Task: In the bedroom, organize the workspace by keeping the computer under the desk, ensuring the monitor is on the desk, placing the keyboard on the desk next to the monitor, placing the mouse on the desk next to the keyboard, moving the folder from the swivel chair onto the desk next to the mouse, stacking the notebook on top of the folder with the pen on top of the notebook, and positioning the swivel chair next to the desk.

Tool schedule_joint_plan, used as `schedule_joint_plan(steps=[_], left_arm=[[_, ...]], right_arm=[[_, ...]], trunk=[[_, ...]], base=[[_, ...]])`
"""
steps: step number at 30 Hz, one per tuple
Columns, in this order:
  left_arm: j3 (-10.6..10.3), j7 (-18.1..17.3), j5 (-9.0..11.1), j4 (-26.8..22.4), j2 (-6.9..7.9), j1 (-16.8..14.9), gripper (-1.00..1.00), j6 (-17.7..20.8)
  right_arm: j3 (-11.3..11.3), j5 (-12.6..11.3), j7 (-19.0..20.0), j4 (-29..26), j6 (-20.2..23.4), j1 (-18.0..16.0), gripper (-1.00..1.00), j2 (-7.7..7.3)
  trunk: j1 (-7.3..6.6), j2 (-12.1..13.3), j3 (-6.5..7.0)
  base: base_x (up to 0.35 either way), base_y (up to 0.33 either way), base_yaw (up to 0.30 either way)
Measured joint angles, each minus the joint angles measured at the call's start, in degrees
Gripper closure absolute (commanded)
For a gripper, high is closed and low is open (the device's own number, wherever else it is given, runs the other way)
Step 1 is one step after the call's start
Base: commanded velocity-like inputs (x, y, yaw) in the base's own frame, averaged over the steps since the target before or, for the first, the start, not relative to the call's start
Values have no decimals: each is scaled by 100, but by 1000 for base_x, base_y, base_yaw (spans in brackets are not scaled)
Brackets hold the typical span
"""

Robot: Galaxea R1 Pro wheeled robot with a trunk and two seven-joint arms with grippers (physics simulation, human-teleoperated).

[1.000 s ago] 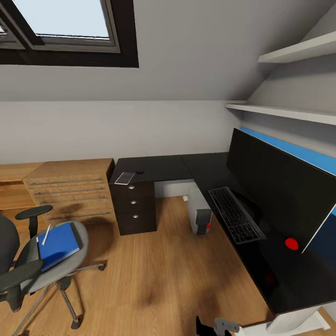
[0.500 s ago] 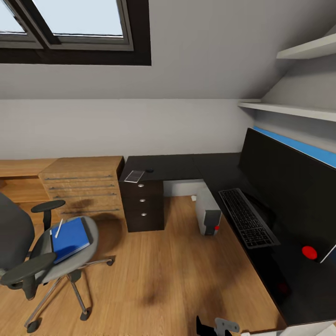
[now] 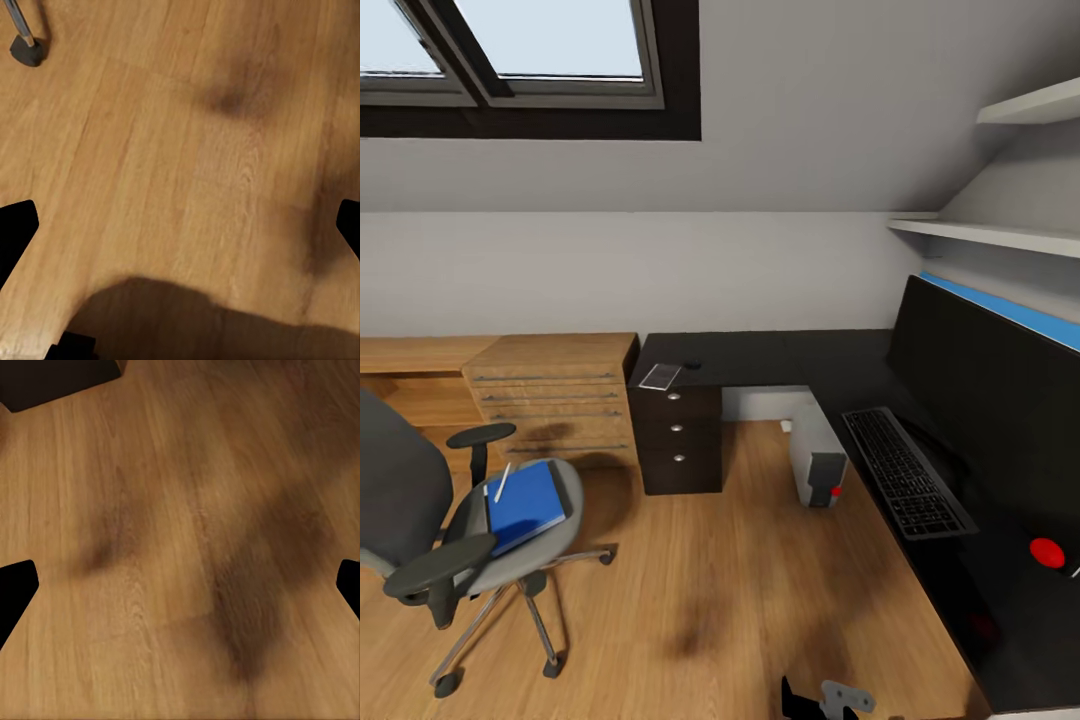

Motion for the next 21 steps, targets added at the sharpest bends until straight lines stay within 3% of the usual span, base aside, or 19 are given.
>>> schedule_joint_plan(steps=[21], left_arm=[[-9,-5,-7,0,0,0,-100,3]], right_arm=[[0,5,2,0,0,0,-100,-11]], trunk=[[-3,0,0]], base=[[308,0,1]])
